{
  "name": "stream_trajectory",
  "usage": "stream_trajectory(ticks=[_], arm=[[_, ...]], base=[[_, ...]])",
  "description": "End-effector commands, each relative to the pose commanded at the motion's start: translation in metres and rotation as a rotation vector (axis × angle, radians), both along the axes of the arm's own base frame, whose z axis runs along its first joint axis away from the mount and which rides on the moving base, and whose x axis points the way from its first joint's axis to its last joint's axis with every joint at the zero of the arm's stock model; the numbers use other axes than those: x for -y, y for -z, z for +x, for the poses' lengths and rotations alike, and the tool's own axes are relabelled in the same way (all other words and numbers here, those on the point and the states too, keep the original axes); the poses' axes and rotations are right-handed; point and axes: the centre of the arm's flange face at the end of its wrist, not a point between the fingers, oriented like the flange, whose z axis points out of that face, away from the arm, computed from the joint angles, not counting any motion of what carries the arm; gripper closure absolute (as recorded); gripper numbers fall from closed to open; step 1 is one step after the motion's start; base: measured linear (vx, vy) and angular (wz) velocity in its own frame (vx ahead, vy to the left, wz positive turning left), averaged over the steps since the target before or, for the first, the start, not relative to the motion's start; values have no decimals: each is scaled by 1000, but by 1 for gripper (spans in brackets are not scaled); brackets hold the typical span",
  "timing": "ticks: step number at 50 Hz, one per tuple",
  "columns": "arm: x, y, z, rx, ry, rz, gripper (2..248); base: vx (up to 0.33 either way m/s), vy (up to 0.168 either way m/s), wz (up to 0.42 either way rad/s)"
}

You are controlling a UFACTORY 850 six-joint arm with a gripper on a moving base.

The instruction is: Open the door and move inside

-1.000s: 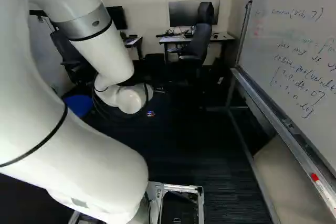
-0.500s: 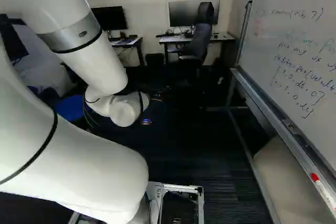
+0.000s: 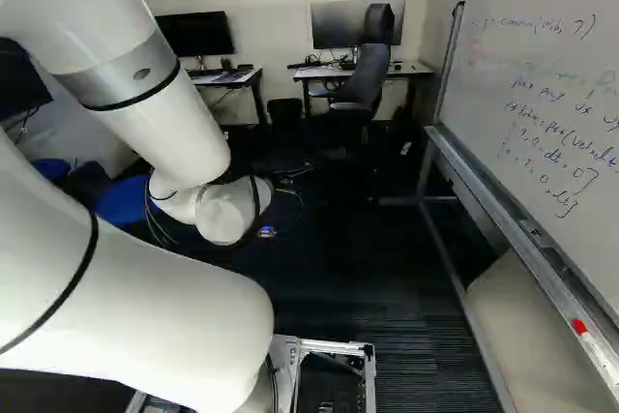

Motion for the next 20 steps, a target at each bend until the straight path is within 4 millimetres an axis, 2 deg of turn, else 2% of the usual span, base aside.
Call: stream_trajectory(ticks=[20], arm=[[0, 0, 0, 0, 0, 0, 3]], base=[[0, 0, 0]])
